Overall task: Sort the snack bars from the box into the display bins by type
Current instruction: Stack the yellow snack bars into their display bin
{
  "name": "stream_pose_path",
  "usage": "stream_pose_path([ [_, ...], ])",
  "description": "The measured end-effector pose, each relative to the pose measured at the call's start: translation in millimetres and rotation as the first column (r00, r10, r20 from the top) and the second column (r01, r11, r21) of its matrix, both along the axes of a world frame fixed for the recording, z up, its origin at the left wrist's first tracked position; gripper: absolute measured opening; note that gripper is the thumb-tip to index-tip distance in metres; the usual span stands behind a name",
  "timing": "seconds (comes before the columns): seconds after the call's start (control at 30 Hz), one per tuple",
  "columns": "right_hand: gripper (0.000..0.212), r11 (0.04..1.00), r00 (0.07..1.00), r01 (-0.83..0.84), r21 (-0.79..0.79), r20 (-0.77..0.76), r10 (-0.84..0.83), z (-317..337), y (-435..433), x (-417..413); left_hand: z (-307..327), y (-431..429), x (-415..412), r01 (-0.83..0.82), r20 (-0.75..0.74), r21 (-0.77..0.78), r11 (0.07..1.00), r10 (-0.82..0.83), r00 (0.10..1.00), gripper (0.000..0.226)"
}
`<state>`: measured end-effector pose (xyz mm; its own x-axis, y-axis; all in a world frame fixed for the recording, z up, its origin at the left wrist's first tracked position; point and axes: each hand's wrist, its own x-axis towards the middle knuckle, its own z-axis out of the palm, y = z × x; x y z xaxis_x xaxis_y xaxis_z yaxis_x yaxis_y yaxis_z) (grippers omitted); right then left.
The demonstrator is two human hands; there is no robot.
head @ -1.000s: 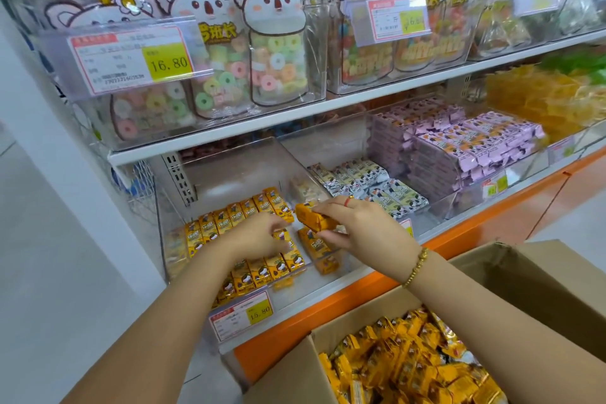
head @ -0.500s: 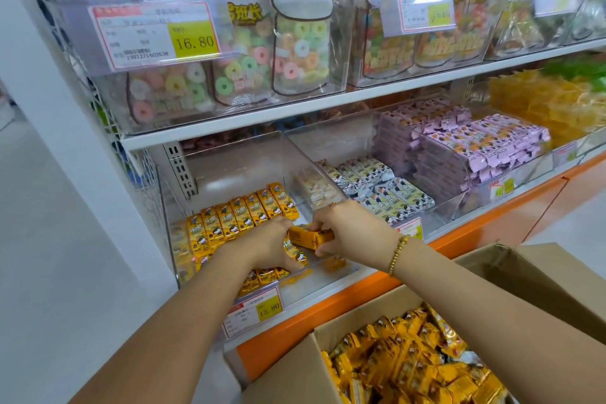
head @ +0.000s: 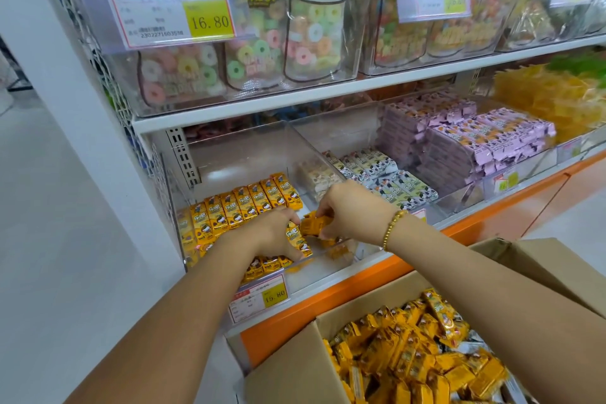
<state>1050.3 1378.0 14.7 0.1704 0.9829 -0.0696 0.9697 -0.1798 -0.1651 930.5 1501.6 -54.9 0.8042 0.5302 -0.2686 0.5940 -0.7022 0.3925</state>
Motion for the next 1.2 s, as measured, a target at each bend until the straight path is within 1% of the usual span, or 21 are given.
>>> stream_pose_path([
  [0.13, 0.032, 0.997, 0.995, -0.041, -0.064, 0.093, 0.047, -1, 3, 2, 1, 0, -2, -0.002, 0.006, -0.017, 1.0, 0.002, 1.0, 0.071],
  [0.27, 0.028, 0.981, 0.958, -0.139, -0.135, 0.233, 0.168, -5, 14, -2, 3, 0, -2, -0.026, -0.001, -0.035, 0.999, 0.026, 1.0, 0.073],
  [0.43, 0.013, 0.926, 0.916, -0.282, -0.249, 0.217, 0.337, -8, 22, 0, 2, 0, -2, -0.033, -0.001, -0.042, 0.999, 0.033, 0.999, 0.075],
  [0.53, 0.02, 0.904, 0.905, -0.299, -0.305, 0.209, 0.37, -12, 24, -1, 4, -2, -2, -0.009, 0.009, -0.052, 0.999, 0.01, 1.0, 0.084],
  [0.6, 0.023, 0.915, 0.921, -0.283, -0.286, 0.184, 0.342, -15, 27, -3, 5, -3, -1, 0.007, 0.007, -0.051, 0.999, -0.007, 1.0, 0.082],
  [0.67, 0.026, 0.917, 0.919, -0.28, -0.284, 0.198, 0.342, -12, 25, -6, 4, -3, -1, 0.027, -0.022, -0.041, 0.999, -0.027, 0.999, 0.08],
  [0.7, 0.026, 0.925, 0.917, -0.281, -0.258, 0.211, 0.337, -8, 20, -5, 4, -3, -1, 0.036, -0.054, -0.041, 0.998, -0.038, 0.998, 0.082],
  [0.73, 0.023, 0.939, 0.922, -0.284, -0.194, 0.216, 0.323, -2, 11, -1, 5, -3, -1, 0.044, -0.092, -0.043, 0.998, -0.048, 0.995, 0.082],
  [0.77, 0.017, 0.955, 0.933, -0.285, -0.081, 0.205, 0.296, 5, 2, 6, 6, -4, 0, 0.046, -0.12, -0.05, 0.998, -0.052, 0.991, 0.081],
  [0.8, 0.014, 0.962, 0.952, -0.262, 0.079, 0.187, 0.243, 10, -7, 15, 8, -5, 0, 0.037, -0.124, -0.064, 0.997, -0.045, 0.991, 0.078],
  [0.83, 0.009, 0.948, 0.976, -0.201, 0.247, 0.129, 0.174, 12, -16, 26, 10, -7, 2, 0.024, -0.099, -0.079, 0.997, -0.031, 0.995, 0.075],
  [0.87, 0.011, 0.922, 0.994, -0.11, 0.372, 0.026, 0.107, 10, -25, 36, 12, -10, 5, 0.02, -0.058, -0.079, 0.997, -0.024, 0.998, 0.074],
  [0.9, 0.022, 0.91, 0.994, -0.017, 0.413, -0.091, 0.06, 6, -31, 43, 12, -14, 10, 0.028, -0.02, -0.059, 0.998, -0.029, 0.999, 0.076],
  [0.93, 0.031, 0.914, 0.98, 0.035, 0.405, -0.193, 0.048, 0, -35, 47, 12, -18, 15, 0.046, -0.005, -0.027, 0.999, -0.046, 0.999, 0.079],
  [0.97, 0.036, 0.92, 0.965, 0.053, 0.388, -0.258, 0.054, -6, -36, 49, 12, -21, 20, 0.069, -0.014, 0.004, 0.998, -0.069, 0.998, 0.083],
  [1.1, 0.04, 0.899, 0.924, 0.077, 0.432, -0.371, 0.099, -21, -34, 55, 2, -22, 34, 0.159, -0.155, 0.101, 0.982, -0.143, 0.977, 0.096],
  [1.13, 0.04, 0.894, 0.916, 0.091, 0.439, -0.39, 0.098, -22, -33, 57, -1, -20, 34, 0.172, -0.171, 0.134, 0.976, -0.148, 0.974, 0.097],
  [1.2, 0.041, 0.891, 0.91, 0.095, 0.444, -0.403, 0.103, -24, -34, 57, -7, -15, 34, 0.156, -0.158, 0.168, 0.974, -0.129, 0.979, 0.097],
])
